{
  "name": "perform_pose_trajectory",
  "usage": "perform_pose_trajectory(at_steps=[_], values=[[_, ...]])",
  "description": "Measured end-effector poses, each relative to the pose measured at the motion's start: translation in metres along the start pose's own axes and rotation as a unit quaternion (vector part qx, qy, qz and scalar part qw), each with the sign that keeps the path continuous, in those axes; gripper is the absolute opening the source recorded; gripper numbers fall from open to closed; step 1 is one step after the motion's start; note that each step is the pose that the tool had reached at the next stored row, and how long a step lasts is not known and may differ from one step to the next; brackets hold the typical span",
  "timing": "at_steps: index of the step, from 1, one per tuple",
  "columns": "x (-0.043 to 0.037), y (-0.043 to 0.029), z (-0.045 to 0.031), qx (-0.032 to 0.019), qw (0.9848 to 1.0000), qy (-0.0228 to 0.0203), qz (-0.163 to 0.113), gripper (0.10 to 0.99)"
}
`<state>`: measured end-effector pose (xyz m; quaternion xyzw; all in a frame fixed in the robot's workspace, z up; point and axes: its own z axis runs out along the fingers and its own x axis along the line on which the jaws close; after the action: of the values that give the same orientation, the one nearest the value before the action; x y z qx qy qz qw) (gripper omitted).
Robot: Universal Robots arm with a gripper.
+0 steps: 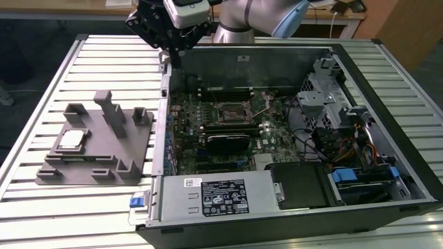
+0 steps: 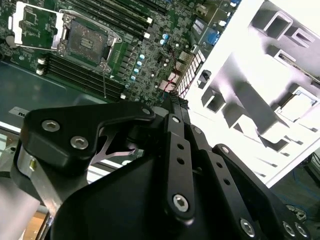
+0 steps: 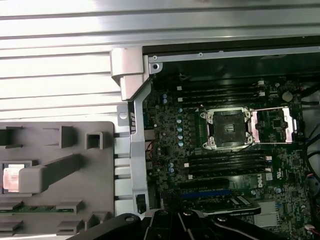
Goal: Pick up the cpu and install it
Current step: 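Reach for the cpu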
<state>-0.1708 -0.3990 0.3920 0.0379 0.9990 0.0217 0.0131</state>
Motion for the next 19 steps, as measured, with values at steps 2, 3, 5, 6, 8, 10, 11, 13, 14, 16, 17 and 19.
perform_pose_trajectory(at_steps=[2, 3, 5, 6, 8, 10, 11, 13, 14, 16, 17, 19], values=[[0.0021, -0.0001, 0.0, 0.0, 1.0, 0.0, 0.0, 0.106], [0.0029, -0.0002, 0.0, 0.0, 1.0, 0.0, 0.0, 0.106], [0.0052, -0.0004, 0.0, 0.0, 1.0, 0.0, 0.0, 0.106], [0.0065, -0.0005, 0.0001, 0.0, 1.0, 0.0, 0.0, 0.106], [0.0091, -0.0007, 0.0003, 0.0, 1.0, 0.0, 0.0, 0.106], [0.0131, -0.001, 0.0009, 0.0, 1.0, 0.0, 0.0, 0.106], [0.0164, -0.0013, 0.0014, 0.0, 1.0, 0.0, 0.0, 0.106], [0.0201, -0.0016, 0.0019, 0.0, 1.0, 0.0, 0.0, 0.106], [0.0223, -0.0018, 0.0022, 0.0, 1.0, 0.0, 0.0, 0.106], [0.0266, -0.0021, 0.0028, 0.0, 1.0, 0.0, 0.0, 0.106], [0.0288, -0.0023, 0.0032, 0.0, 1.0, 0.0, 0.0, 0.106], [0.0333, -0.0026, 0.004, 0.0, 1.0, 0.0, 0.0, 0.106]])
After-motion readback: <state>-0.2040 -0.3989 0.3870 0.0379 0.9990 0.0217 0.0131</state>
